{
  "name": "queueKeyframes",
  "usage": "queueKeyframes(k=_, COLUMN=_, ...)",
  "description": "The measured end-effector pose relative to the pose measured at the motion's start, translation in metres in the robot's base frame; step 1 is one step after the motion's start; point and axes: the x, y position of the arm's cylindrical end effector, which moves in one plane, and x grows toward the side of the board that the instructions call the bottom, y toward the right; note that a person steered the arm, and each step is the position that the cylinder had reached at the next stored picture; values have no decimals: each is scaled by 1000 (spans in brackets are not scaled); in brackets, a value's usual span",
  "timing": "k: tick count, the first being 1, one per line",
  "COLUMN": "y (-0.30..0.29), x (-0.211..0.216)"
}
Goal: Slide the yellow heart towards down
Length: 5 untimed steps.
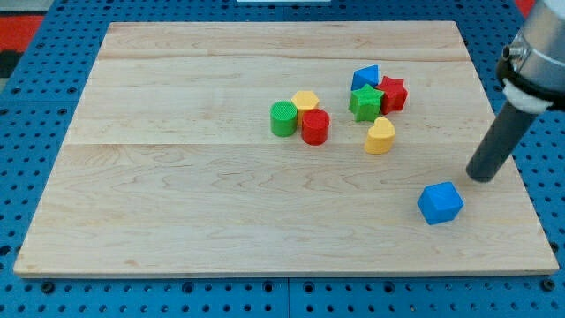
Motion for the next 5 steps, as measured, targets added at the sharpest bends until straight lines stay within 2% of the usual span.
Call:
queueKeyframes(k=2, y=-23, x=-71)
queueKeyframes(k=3, y=-78, x=-82)
queueKeyframes(k=4, y=-111, x=-75)
queueKeyframes(k=5, y=-113, x=-41)
